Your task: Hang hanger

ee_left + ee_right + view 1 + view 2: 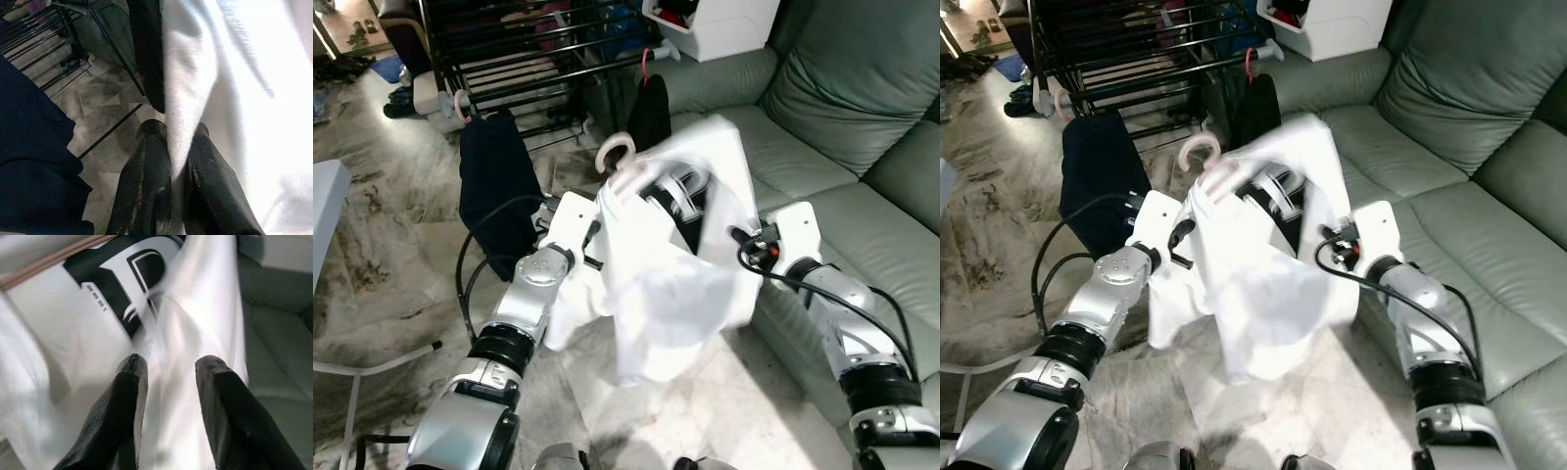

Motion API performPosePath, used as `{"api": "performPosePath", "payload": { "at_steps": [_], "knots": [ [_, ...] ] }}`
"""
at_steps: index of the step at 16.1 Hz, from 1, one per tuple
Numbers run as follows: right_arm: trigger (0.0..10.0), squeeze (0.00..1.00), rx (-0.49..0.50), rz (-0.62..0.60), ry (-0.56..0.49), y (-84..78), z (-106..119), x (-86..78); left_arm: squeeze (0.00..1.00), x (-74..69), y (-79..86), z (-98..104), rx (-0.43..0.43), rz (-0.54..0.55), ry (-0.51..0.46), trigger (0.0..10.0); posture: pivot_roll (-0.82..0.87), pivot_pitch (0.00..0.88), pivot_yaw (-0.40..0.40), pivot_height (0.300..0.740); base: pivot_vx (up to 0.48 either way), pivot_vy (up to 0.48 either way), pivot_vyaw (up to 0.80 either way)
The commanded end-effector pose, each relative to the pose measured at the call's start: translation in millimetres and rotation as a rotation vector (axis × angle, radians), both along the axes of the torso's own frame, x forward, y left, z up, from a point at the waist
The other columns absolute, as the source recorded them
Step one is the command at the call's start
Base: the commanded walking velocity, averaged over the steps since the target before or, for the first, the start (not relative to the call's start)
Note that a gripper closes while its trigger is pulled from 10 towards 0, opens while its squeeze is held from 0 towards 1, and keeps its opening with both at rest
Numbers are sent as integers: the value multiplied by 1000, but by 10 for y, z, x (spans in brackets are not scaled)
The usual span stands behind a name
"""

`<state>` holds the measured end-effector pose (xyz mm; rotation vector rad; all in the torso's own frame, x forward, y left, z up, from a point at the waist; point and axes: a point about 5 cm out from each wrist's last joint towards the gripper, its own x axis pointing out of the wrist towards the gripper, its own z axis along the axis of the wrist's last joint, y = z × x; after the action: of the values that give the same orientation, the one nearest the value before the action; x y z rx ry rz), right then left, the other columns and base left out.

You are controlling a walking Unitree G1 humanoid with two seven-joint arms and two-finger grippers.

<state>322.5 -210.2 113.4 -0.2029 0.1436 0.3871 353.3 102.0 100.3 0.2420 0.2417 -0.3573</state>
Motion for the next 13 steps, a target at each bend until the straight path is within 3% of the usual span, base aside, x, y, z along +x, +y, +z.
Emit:
{"api": "performPosePath", "payload": {
  "at_steps": [1,4,7,12,13],
  "knots": [
    [10000,1000,-37,2,-34,4,46,-7,0,78,57,174,-28,35,-66,0,-25,0,31,740,0,0,0],
    [10000,1000,-110,2,-32,-11,47,-22,0,91,106,187,-20,60,-74,0,-20,0,29,740,0,0,0],
    [10000,1000,-210,-103,-165,-123,182,44,0,70,105,181,-17,33,-73,0,-20,0,30,740,0,0,0],
    [10000,1000,-301,-97,-212,-23,215,203,0,-89,-33,212,2,-141,-109,0,-12,0,30,740,0,0,0],
    [10000,808,-302,-93,-210,36,207,257,0,-155,-68,213,-7,-191,-116,0,-6,0,27,740,0,0,0]
  ]
}}
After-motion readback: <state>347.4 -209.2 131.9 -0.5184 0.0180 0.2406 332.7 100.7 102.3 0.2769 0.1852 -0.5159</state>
